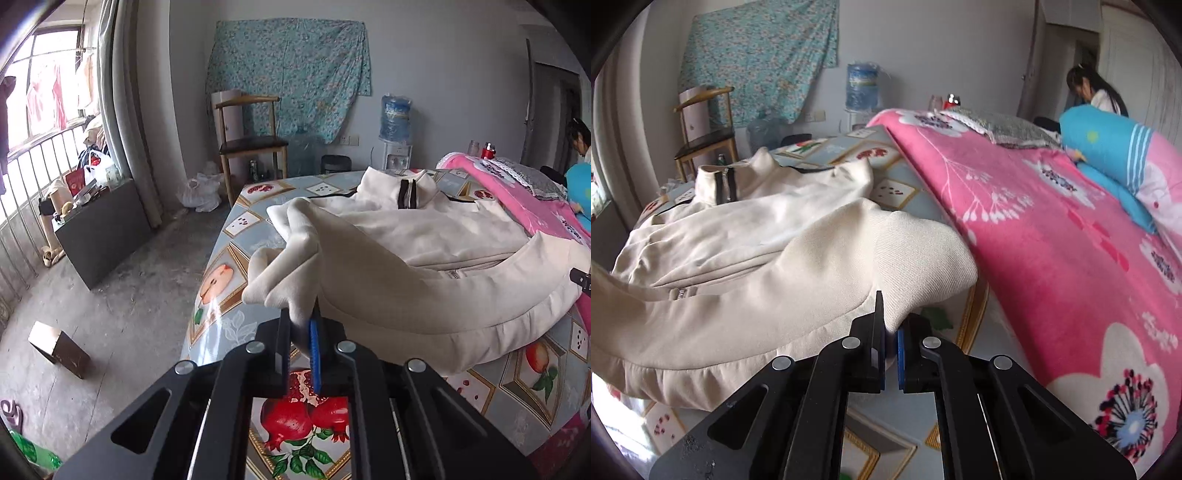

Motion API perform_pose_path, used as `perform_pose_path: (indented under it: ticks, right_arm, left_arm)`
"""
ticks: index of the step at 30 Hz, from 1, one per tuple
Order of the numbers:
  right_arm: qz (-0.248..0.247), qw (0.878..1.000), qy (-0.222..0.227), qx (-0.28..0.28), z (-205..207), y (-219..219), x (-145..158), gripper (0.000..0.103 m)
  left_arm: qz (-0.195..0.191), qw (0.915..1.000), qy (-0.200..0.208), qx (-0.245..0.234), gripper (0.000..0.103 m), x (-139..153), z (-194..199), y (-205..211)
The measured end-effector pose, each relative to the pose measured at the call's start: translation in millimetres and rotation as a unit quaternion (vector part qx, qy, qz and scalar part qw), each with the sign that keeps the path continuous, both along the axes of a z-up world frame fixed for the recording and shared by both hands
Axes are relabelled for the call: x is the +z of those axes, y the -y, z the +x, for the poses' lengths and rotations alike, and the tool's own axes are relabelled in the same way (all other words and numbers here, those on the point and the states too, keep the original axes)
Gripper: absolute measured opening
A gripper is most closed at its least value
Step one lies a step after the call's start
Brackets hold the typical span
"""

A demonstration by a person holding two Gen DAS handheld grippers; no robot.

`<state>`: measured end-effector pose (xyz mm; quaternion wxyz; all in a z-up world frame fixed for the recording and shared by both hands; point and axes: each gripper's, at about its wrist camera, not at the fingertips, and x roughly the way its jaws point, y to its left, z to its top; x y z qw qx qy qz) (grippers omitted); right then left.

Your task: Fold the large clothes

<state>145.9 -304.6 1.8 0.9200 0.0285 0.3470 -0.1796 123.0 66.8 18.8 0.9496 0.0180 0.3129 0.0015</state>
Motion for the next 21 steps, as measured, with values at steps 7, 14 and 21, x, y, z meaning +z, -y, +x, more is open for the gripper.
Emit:
perform_pose_path:
  ticks: [7,14,21]
  right_arm:
    - [-0.001,1.000,-0.001,0.015,-56.6,-7.5,8.8,0.004]
    - [0.011,0.998,-0.055,0.022,-89.3,-4.4,-24.2,0.005]
    - [0.121,0.987,-0.098,0.033,-77.8,32.6,-51.8,0.020]
  left_arm:
    - [-0.017,0.9994,-0.011,-0.027,0.008,12.4,-49.0,-32.5]
    - [-0.051,0.9943,-0.091,-0.018,0.009,-24.4,-77.9,-55.0]
    - [-0.163,0.9736,-0.159,-0.014,0.027,-47.9,-66.0,-87.1]
